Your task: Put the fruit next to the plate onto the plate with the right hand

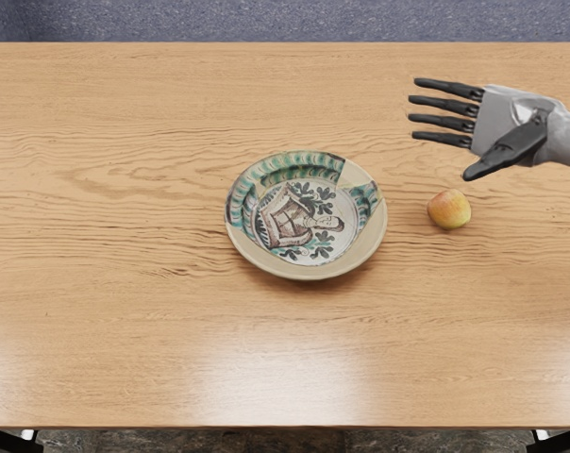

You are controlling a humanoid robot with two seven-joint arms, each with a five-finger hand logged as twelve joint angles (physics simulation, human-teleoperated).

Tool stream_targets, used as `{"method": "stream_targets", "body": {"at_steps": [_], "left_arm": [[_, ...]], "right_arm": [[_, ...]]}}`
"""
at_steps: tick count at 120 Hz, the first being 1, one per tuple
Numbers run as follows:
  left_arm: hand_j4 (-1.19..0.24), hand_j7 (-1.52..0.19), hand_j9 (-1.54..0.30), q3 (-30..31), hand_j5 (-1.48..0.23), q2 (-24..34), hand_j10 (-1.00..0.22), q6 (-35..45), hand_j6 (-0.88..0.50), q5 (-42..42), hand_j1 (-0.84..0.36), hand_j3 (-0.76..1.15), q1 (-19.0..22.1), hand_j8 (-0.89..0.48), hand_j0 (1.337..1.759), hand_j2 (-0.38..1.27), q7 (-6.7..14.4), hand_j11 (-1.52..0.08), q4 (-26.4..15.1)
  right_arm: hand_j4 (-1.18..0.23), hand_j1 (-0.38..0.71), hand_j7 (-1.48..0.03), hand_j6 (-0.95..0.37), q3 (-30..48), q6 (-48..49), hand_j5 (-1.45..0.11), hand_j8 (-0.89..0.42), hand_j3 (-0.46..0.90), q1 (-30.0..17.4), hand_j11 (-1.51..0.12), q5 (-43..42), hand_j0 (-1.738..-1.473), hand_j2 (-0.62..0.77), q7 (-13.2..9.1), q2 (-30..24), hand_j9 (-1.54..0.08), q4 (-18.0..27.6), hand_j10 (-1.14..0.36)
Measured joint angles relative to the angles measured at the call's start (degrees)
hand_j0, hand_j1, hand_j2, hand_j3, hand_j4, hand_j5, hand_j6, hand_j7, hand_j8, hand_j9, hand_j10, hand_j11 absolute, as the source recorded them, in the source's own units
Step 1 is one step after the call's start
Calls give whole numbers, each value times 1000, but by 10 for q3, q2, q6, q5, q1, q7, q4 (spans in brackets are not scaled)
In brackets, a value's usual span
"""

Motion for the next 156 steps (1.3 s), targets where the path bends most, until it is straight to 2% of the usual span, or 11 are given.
{"method": "stream_targets", "body": {"at_steps": [26, 36, 48, 62, 70, 82, 95, 122, 140, 156], "left_arm": [[-247, -321, -321, 0, -321, 0, -247, 0, -247, 0, 53, 0, 0, -247, 1658, 50, 0, -321, 0], [-247, -321, -321, 0, -321, 0, -247, 0, -247, 0, 53, 0, 0, -247, 1658, 50, 0, -321, 0], [-247, -321, -321, 0, -321, 0, -247, 0, -247, 0, 53, 0, 0, -247, 1658, 50, 0, -321, 0], [-247, -321, -321, 0, -321, 0, -247, 0, -247, 0, 53, 0, 0, -247, 1658, 50, 0, -321, 0], [-247, -321, -321, 0, -321, 0, -247, 0, -247, 0, 53, 0, 0, -247, 1658, 50, 0, -321, 0], [-247, -321, -321, 0, -321, 0, -247, 0, -247, 0, 53, 0, 0, -247, 1658, 50, 0, -321, 0], [-247, -321, -321, 0, -321, 0, -247, 0, -247, 0, 53, 0, 0, -247, 1658, 50, 0, -321, 0], [-247, -321, -321, 0, -321, 0, -247, 0, -247, 0, 53, 0, 0, -247, 1658, 50, 0, -321, 0], [-247, -321, -321, 0, -321, 0, -247, 0, -247, 0, 53, 0, 0, -247, 1658, 50, 0, -321, 0], [-247, -321, -321, 0, -321, 0, -247, 0, -247, 0, 53, 0, 0, -247, 1658, 50, 0, -321, 0]], "right_arm": [[-32, -308, -45, -32, 5, 0, -45, -32, 0, 2, -45, -26, -1658, -5, 0, -25, -45, 21, -33], [-33, -308, -46, -32, 40, 0, -46, -33, 0, 13, -46, -124, -1658, -5, 0, -27, -46, 29, -34], [-35, -307, -46, -34, 58, -6, -46, -35, 0, 18, -46, -243, -1658, -6, 2, -26, -46, 66, -35], [-36, -307, -47, -36, 54, -72, -47, -36, 0, 17, -47, -356, -1658, -6, 0, -27, -47, 108, -36], [-37, -307, -47, -38, 36, -130, -47, -37, 0, 19, -47, -409, -1658, -6, -13, -29, -47, 138, -37], [-39, -307, -47, -40, 7, -212, -48, -39, 0, 22, -47, -466, -1658, -6, -43, -30, -47, 166, -38], [-40, -307, -48, -42, -36, -299, -48, -41, 0, 28, -48, -495, -1658, -5, -67, -30, -48, 188, -40], [-43, -305, -51, -45, -114, -451, -52, -44, 0, 31, -51, -529, -1658, -5, -86, -8, -51, 212, -43], [-46, -302, -54, -48, -173, -541, -55, -47, 0, 52, -54, -533, -1658, -5, -112, 22, -54, 206, -45], [-53, -293, -64, -55, -217, -592, -64, -54, 0, 63, -64, -533, -1658, -7, -122, 69, -64, 170, -52]]}}
